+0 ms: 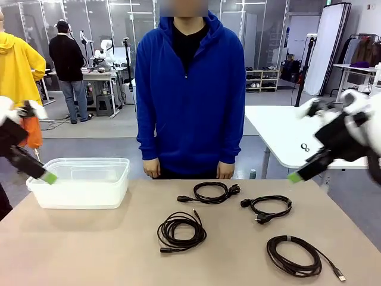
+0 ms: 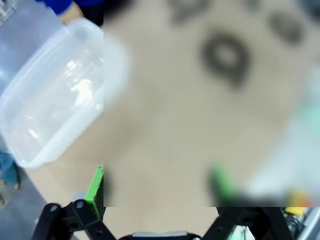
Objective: Organize and store the cables.
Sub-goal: Place the Power Cable into the Organizing box.
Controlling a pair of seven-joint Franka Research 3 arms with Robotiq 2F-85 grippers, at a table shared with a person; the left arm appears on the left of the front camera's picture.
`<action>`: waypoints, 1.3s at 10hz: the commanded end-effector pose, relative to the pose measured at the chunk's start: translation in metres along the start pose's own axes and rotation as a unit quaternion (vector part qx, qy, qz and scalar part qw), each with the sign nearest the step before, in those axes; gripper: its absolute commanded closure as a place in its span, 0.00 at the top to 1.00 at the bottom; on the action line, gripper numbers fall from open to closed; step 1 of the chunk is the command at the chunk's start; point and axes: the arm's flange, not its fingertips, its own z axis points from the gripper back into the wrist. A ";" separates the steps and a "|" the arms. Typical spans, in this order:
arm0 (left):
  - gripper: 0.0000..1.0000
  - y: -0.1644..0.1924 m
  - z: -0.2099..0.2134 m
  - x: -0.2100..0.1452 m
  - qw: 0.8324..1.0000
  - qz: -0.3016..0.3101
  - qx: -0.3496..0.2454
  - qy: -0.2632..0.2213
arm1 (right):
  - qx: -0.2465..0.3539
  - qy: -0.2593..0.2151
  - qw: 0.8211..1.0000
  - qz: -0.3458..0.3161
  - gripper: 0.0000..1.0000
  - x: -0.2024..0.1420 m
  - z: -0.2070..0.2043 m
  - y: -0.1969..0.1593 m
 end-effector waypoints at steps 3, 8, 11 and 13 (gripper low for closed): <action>1.00 0.041 0.047 -0.065 0.996 -0.020 -0.056 -0.062 | 0.000 -0.030 0.999 -0.033 1.00 -0.083 0.065 -0.046; 1.00 0.068 0.074 -0.107 0.996 0.028 -0.048 -0.074 | -0.016 -0.061 0.996 -0.061 1.00 -0.127 0.086 -0.054; 1.00 0.069 0.075 -0.113 0.996 0.039 -0.038 -0.071 | -0.026 -0.052 0.996 -0.071 1.00 -0.110 0.102 -0.074; 1.00 0.069 0.075 -0.113 0.996 0.039 -0.038 -0.071 | -0.026 -0.052 0.996 -0.071 1.00 -0.110 0.102 -0.074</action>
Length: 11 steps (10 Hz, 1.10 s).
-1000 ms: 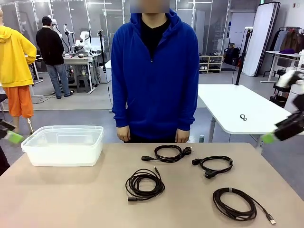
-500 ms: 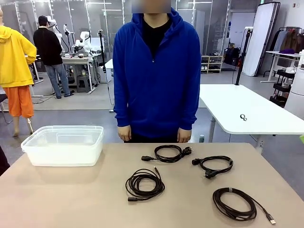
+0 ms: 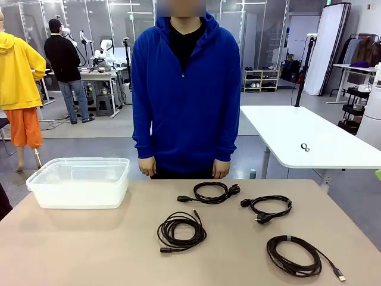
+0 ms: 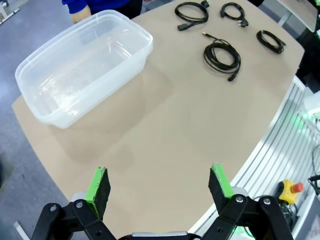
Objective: Organize and store the cables.
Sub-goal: Place the Power Cable into the Organizing box.
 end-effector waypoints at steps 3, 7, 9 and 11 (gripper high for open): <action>1.00 0.000 0.002 -0.001 1.000 -0.011 -0.001 0.001 | -0.001 -0.002 1.000 0.001 1.00 0.000 0.002 0.000; 1.00 0.000 0.002 -0.001 1.000 -0.011 -0.001 0.001 | -0.001 -0.002 1.000 0.001 1.00 0.000 0.002 0.000; 1.00 0.000 0.002 -0.001 1.000 -0.011 -0.001 0.001 | -0.001 -0.002 1.000 0.001 1.00 0.000 0.002 0.000; 1.00 0.000 0.002 -0.001 1.000 -0.011 -0.001 0.001 | -0.001 -0.002 1.000 0.001 1.00 0.000 0.002 0.000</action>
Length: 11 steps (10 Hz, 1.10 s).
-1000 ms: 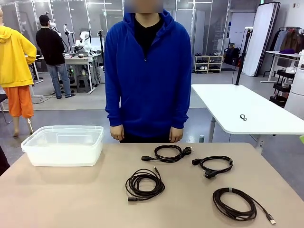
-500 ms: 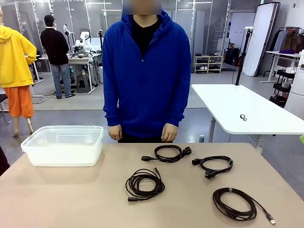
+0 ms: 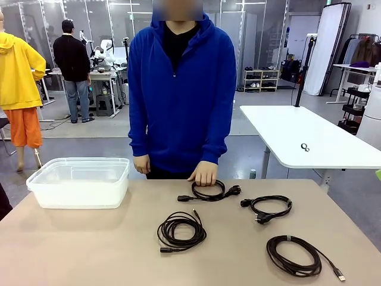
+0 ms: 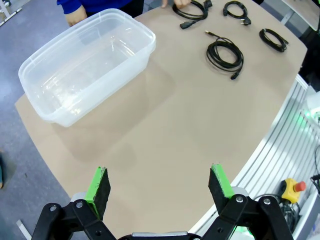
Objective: Organize and store the cables.
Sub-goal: Place the Power Cable into the Organizing box.
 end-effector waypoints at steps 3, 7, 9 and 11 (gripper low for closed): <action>1.00 0.000 0.000 -0.001 1.000 -0.008 -0.008 -0.003 | 0.000 -0.002 1.000 0.001 1.00 0.000 0.002 0.000; 1.00 0.000 0.000 -0.001 1.000 -0.008 -0.008 -0.003 | 0.000 -0.002 1.000 0.001 1.00 0.000 0.002 0.000; 1.00 0.000 0.000 -0.001 1.000 -0.008 -0.008 -0.003 | 0.000 -0.002 1.000 0.001 1.00 0.000 0.002 0.000; 1.00 0.000 0.000 -0.001 1.000 -0.008 -0.008 -0.003 | 0.000 -0.002 1.000 0.001 1.00 0.000 0.002 0.000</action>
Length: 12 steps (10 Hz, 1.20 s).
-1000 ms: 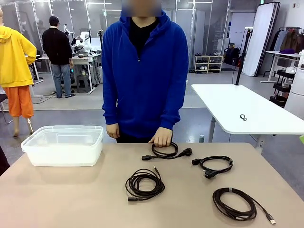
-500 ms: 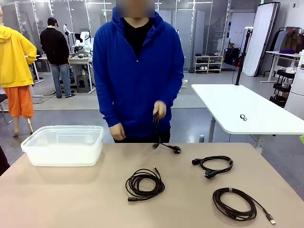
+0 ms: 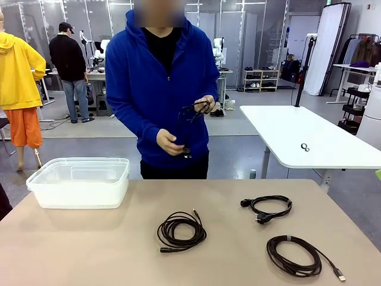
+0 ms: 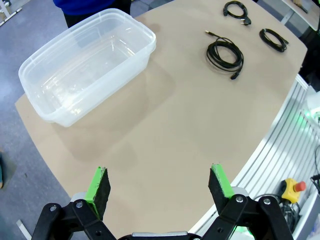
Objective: Organize and store the cables.
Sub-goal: Place the Power Cable into the Organizing box.
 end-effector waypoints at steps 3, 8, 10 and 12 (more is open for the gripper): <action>1.00 0.000 0.000 -0.001 1.000 -0.008 -0.008 -0.003 | 0.000 -0.002 1.000 0.001 1.00 0.000 0.002 0.000; 1.00 0.000 0.000 -0.001 1.000 -0.008 -0.008 -0.003 | 0.000 -0.002 1.000 0.001 1.00 0.000 0.002 0.000; 1.00 0.000 0.000 -0.001 1.000 -0.008 -0.008 -0.003 | 0.000 0.000 1.000 0.000 1.00 0.000 0.000 0.000; 1.00 0.000 0.000 -0.001 1.000 -0.008 -0.008 -0.003 | -0.030 0.027 0.999 0.036 1.00 0.009 -0.008 0.009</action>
